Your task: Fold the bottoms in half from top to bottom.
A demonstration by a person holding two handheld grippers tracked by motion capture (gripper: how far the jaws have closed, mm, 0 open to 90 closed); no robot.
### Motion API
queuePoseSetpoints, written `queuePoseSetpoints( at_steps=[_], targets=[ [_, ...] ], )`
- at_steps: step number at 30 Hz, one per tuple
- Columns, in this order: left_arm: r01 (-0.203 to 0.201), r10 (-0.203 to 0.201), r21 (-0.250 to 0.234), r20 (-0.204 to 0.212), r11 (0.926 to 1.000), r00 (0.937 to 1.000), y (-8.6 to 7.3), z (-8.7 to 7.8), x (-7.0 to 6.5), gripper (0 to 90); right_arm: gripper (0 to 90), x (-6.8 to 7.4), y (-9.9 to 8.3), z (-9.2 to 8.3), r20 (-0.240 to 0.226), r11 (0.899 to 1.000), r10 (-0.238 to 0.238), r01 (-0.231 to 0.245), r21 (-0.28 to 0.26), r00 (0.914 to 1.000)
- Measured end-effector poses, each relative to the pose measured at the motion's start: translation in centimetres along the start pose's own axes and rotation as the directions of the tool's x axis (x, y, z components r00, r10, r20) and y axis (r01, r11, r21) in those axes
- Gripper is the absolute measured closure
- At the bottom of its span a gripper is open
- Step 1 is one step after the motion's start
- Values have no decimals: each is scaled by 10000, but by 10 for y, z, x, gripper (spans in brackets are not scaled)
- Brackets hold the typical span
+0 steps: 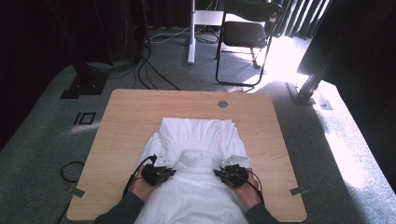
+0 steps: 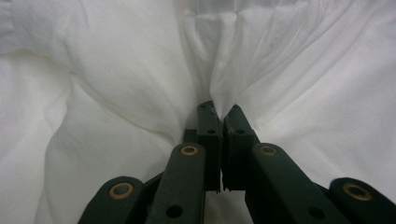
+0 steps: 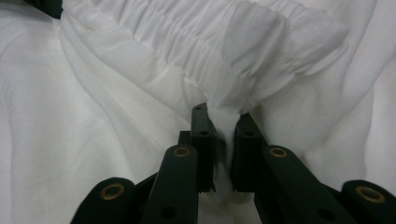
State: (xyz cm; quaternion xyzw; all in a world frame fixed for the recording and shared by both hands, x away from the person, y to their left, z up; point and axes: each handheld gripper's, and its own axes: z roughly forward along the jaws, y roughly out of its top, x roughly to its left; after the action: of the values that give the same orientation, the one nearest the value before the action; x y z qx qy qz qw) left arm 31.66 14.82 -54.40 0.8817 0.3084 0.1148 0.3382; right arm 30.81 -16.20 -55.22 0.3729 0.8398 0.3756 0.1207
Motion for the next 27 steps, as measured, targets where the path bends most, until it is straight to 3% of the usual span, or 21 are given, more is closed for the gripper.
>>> queuePoseSetpoints(
  at_steps=[8,9,16,19,27],
  targets=[
    [98,-94,55,-623,9999,9980,23,17,32,893,820,-22,26,23,401,9996,273,-272,-44,9988],
    [222,-220,28,-678,9997,9975,29,23,41,896,820,-25,29,26,460,9996,289,-287,-40,9985],
    [489,-487,-4,-994,9988,9939,49,39,66,900,821,-49,52,46,935,9985,538,-529,-118,9942],
    [803,-801,-29,-1178,9968,9898,61,49,82,900,821,-63,68,59,1271,9979,642,-641,-46,9898],
    [1188,-1170,26,-1524,9929,9814,75,59,100,900,822,-79,93,77,1686,9945,989,-1033,180,9807]
  ],
)
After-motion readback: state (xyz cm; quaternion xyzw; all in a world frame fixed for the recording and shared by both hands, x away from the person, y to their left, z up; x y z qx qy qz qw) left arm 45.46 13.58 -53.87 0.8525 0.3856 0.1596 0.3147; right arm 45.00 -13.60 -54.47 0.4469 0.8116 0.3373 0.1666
